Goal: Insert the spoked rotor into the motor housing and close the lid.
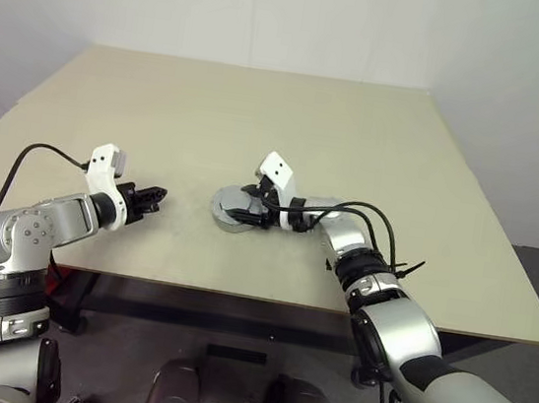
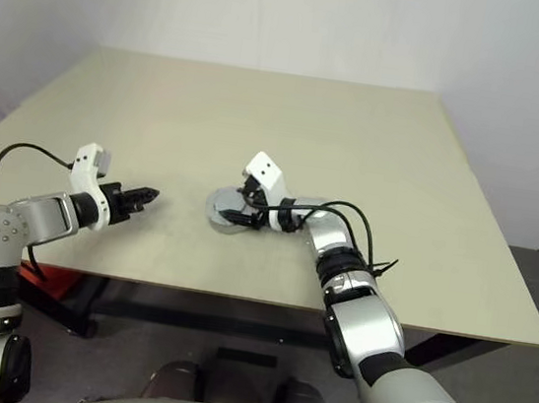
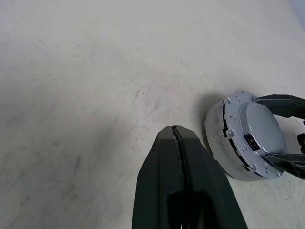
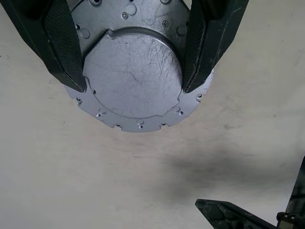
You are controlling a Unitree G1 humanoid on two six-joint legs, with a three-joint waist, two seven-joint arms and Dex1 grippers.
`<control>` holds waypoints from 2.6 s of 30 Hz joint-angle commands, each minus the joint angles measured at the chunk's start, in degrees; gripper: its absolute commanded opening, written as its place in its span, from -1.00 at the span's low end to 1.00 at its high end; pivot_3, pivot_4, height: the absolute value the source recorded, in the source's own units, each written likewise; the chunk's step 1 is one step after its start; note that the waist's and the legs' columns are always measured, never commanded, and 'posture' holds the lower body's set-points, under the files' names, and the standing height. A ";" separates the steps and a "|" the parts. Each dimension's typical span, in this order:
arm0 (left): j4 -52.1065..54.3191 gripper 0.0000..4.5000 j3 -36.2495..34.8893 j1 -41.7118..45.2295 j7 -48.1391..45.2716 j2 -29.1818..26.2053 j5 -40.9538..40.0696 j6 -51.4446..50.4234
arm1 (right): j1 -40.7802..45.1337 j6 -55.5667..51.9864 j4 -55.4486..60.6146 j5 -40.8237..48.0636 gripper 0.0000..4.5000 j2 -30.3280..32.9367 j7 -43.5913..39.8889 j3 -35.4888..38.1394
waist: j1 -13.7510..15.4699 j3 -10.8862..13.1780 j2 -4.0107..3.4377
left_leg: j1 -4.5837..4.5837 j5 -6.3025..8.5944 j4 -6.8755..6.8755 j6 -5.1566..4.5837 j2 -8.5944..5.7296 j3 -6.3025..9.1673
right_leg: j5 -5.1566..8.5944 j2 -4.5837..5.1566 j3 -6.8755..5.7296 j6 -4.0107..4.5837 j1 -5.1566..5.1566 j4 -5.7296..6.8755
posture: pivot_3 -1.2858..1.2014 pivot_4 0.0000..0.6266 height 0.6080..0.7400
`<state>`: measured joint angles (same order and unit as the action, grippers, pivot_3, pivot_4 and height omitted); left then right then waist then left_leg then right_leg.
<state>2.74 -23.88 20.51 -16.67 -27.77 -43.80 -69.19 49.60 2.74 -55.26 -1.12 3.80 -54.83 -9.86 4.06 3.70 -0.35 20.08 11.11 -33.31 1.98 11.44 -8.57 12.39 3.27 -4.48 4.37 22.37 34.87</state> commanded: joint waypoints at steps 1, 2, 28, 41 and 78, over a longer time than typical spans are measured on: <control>2.17 -1.00 -0.99 0.59 -0.23 -0.26 -0.70 0.57 | 1.67 0.40 -0.50 -0.79 0.37 1.00 1.07 -0.01 | 0.02 0.00 0.00 | 0.00 0.00 0.00 0.00 0.00 -0.01 | 0.00 0.00 0.00 0.00 0.00 0.00 | 0.03 -1.00 1.00; 2.24 -1.00 -0.97 0.57 -0.23 -0.22 -0.74 0.53 | 1.85 0.17 -1.22 -1.24 0.37 1.19 1.76 -0.09 | 0.03 0.00 0.00 | 0.00 0.00 0.00 0.00 0.00 0.00 | 0.00 0.00 0.00 0.00 -0.01 0.00 | 0.03 -1.00 1.00; 2.36 -1.00 -0.94 0.35 -0.23 -0.05 -0.69 0.59 | 1.45 1.84 -3.18 -1.46 0.37 1.45 -1.22 -0.31 | 0.06 0.00 0.00 | -0.13 0.02 -0.01 -0.03 -0.01 0.01 | 0.01 0.01 0.00 0.00 -0.20 -0.04 | 0.03 -1.00 1.00; 2.31 -1.00 -0.89 0.26 -0.19 0.12 -0.62 0.62 | 0.79 0.81 -1.60 -0.86 0.37 1.29 -2.68 -0.17 | 0.05 0.00 0.00 | -0.08 0.04 -0.01 -0.06 -0.01 0.01 | 0.01 0.01 0.00 0.01 -0.15 -0.06 | 0.03 -1.00 1.00; 3.24 -1.00 2.12 5.35 4.16 10.89 -2.74 -1.67 | -0.45 1.23 -2.20 -3.63 0.37 2.82 -1.55 -3.87 | 0.15 -0.01 -0.01 | -0.16 0.04 -0.01 -0.07 -0.03 0.00 | 0.01 0.03 0.00 0.01 -0.27 -0.07 | 0.03 -1.00 1.00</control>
<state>5.21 -21.66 24.83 -12.76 -16.69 -45.94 -70.92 50.10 4.69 -56.19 -2.49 5.50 -56.17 -12.11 4.21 3.69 -0.36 19.95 11.17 -33.31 1.89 11.41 -8.56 12.40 3.30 -4.47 4.38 22.10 34.78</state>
